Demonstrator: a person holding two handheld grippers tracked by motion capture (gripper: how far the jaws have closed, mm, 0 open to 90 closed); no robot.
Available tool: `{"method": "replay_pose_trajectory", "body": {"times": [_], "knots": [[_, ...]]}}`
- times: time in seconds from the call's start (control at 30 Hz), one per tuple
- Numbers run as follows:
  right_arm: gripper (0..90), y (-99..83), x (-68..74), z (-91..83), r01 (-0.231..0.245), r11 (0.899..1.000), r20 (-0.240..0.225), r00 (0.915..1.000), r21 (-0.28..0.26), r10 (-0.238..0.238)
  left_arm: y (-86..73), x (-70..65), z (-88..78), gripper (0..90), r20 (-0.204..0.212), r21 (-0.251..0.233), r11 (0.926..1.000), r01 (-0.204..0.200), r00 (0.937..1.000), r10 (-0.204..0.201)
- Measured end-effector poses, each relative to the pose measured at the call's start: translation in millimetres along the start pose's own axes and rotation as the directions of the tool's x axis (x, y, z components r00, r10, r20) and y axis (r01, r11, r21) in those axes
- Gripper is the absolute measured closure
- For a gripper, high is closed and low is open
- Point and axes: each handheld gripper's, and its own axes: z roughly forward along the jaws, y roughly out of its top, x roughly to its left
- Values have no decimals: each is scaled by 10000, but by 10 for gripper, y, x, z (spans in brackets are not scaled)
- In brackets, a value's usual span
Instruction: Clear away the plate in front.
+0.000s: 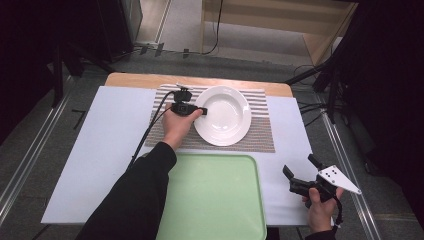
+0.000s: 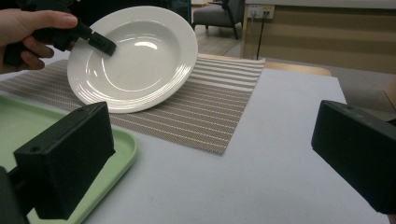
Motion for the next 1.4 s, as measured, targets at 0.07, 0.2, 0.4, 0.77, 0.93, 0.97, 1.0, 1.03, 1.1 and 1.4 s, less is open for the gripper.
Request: {"method": "replay_pose_trajectory", "body": {"times": [0.07, 0.2, 0.4, 0.77, 0.93, 0.97, 1.0, 1.03, 1.1, 1.4], "knots": [[0, 1, -10, 3, 94, 9999, 17, 10000, -58, -94, 0, 6, -7, 821, 8, -76, 10000, 62, 10000, -62], [0, -4, -9, -12, -70, 9999, -9, 10000, 75, 70, 7, 16, -34, 821, 8, -114, 9999, -26, 10000, 26], [0, -4, -4, -5, -96, 9999, -9, 10000, 69, 96, 29, 39, -149, 821, 132, -253, 9997, -45, 9999, 49], [0, 2, 12, -1, 24, 10000, -7, 10000, 51, -24, 23, 43, -474, 821, 413, -584, 9973, -449, 9980, 474], [0, 2, 9, 11, 197, 9998, 47, 9998, -26, -197, -38, 78, -585, 820, 674, -667, 9969, -418, 9967, 463], [0, 1, 21, 6, 50, 9999, 1, 10000, 90, -50, -52, 85, -603, 820, 705, -685, 9964, -495, 9960, 543], [0, -1, 22, 9, 48, 10000, -4, 10000, 82, -48, -69, 85, -617, 820, 777, -709, 9962, -509, 9954, 563], [0, -2, 23, 11, 57, 10000, -9, 10000, 81, -57, -83, 88, -633, 820, 829, -673, 9963, -529, 9948, 585], [0, -2, 27, 12, 41, 10000, 6, 10000, 90, -41, -111, 83, -660, 820, 865, -678, 9961, -569, 9943, 627], [0, -5, 29, 12, 80, 9999, -6, 10000, 126, -80, -198, 52, -818, 819, 1113, -703, 9950, -716, 9906, 791]]}}
